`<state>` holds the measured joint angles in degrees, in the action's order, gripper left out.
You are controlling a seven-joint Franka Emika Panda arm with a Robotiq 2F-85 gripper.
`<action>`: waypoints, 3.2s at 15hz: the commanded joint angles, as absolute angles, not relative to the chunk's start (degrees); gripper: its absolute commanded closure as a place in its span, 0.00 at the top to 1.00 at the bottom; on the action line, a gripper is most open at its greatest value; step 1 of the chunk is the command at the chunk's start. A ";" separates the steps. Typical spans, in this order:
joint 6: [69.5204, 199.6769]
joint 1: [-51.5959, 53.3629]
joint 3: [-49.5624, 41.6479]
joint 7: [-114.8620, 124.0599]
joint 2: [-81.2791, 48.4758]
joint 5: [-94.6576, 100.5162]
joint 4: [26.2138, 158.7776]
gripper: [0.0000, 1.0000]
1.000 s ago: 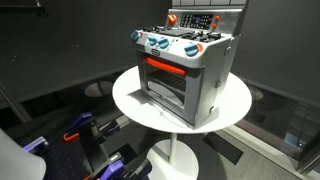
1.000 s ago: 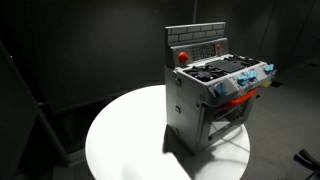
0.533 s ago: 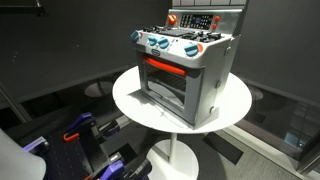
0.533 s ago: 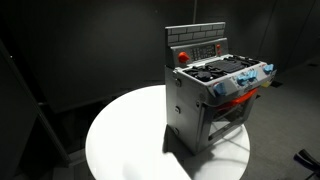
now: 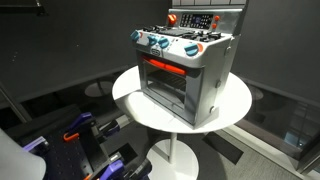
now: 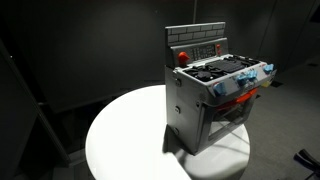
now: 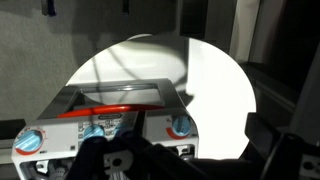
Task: Press a button on the stove
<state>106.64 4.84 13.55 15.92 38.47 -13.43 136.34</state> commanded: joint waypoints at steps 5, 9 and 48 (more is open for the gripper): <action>114.98 -1.65 13.41 23.98 26.03 -3.98 127.35 1.00; 118.77 -3.63 12.51 27.82 19.46 1.02 123.71 1.00; 111.79 0.41 -4.53 38.49 -21.39 9.09 86.56 1.00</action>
